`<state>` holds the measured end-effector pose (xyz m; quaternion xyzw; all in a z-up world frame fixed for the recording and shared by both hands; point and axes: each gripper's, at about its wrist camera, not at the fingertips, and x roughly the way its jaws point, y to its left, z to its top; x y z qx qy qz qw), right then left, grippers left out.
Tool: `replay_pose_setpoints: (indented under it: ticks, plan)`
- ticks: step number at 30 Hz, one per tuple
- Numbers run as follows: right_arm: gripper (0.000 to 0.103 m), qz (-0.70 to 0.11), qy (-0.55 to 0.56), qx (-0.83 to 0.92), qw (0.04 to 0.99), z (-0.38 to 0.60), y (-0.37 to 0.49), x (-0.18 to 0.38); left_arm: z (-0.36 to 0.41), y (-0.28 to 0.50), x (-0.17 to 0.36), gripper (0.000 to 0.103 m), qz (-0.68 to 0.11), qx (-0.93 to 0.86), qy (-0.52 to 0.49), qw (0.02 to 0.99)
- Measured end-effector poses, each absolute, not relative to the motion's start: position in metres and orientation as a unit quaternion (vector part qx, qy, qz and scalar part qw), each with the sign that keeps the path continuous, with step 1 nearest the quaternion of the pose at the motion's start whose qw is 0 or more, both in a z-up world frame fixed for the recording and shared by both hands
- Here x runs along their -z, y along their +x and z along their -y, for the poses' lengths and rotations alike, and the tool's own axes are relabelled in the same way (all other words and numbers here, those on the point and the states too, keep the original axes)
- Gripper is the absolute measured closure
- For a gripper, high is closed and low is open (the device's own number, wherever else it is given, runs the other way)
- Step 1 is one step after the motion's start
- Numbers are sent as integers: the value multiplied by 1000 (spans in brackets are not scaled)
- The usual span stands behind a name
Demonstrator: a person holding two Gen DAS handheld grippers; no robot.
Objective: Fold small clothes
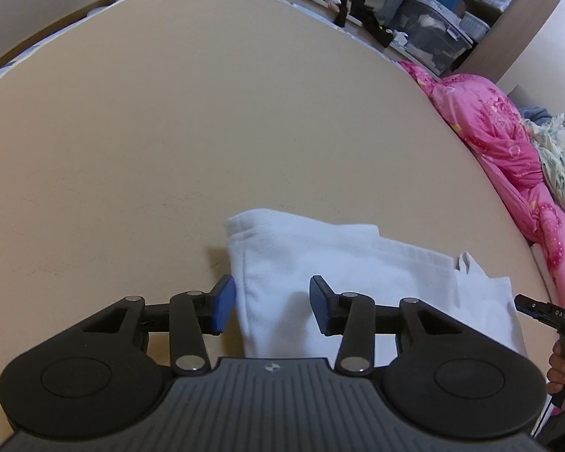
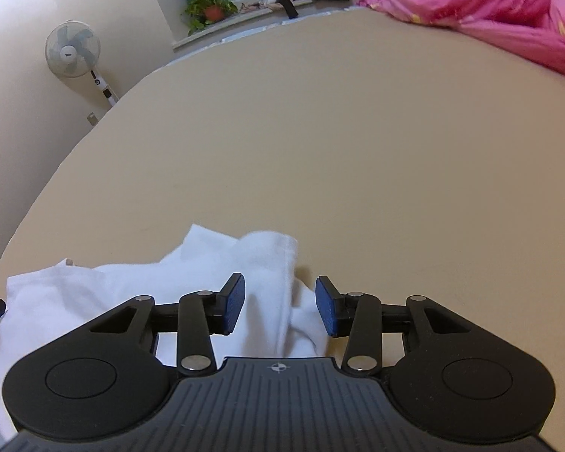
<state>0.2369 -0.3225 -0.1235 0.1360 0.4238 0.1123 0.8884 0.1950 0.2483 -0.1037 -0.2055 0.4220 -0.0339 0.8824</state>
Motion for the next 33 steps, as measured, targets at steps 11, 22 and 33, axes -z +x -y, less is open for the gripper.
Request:
replay_pose_setpoints:
  ticks: [11,22,33]
  plan:
    - [100,-412,121,-103,897,315,245,130,-245,201,107,96,-416,3,-218,883]
    - [96,-387,168,-41,906,329,245,117,-231,187,82,95,-357,-24,-162,919]
    - [70,-493,133,-93,854,317,153,96,-181,97,72,72,-452,98,-95,882]
